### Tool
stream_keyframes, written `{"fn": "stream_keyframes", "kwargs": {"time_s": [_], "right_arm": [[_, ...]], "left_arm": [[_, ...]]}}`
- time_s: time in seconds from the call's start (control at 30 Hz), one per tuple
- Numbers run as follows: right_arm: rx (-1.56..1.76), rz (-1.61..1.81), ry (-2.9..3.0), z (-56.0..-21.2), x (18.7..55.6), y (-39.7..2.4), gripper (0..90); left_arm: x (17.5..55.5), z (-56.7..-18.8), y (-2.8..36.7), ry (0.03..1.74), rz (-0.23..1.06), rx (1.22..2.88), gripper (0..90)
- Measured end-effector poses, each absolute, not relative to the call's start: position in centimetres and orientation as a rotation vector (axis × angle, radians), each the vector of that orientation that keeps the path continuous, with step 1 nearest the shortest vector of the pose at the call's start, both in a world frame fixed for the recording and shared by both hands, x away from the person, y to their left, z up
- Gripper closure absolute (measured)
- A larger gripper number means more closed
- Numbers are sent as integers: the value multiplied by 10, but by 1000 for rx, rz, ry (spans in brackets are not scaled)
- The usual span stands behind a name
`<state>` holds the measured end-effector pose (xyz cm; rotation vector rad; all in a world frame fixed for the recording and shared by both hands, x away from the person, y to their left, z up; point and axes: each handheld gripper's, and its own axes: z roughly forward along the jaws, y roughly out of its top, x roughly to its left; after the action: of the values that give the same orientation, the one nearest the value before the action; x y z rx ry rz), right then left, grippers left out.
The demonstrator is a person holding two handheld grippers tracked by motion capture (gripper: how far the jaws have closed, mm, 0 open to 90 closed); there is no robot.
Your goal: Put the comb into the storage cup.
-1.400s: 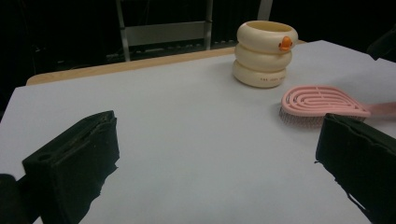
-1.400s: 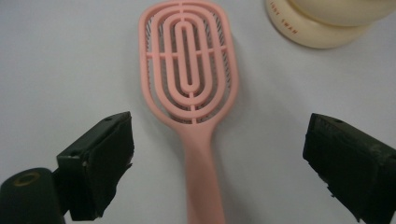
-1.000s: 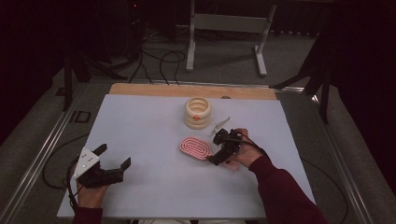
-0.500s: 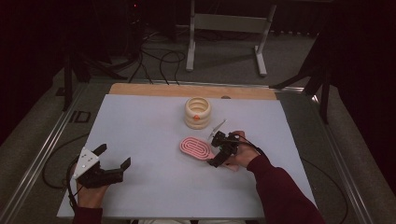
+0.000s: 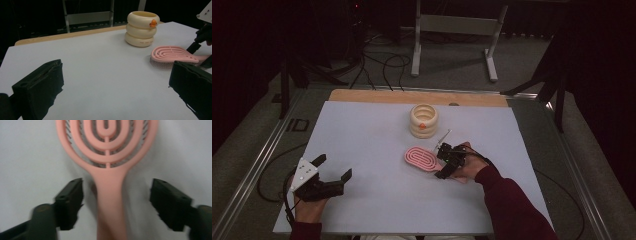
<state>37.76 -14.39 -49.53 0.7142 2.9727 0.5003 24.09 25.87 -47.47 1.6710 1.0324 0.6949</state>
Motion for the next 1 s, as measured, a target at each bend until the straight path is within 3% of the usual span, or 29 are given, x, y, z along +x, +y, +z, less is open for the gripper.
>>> {"fn": "stream_keyframes", "kwargs": {"time_s": [0.27,1.0], "right_arm": [[652,488,2988,-495,377,-142,539],[649,383,2989,-493,374,-132,691]], "left_arm": [[241,-475,259,1033,696,1671,1],[242,-476,257,1046,691,1679,1]]}}
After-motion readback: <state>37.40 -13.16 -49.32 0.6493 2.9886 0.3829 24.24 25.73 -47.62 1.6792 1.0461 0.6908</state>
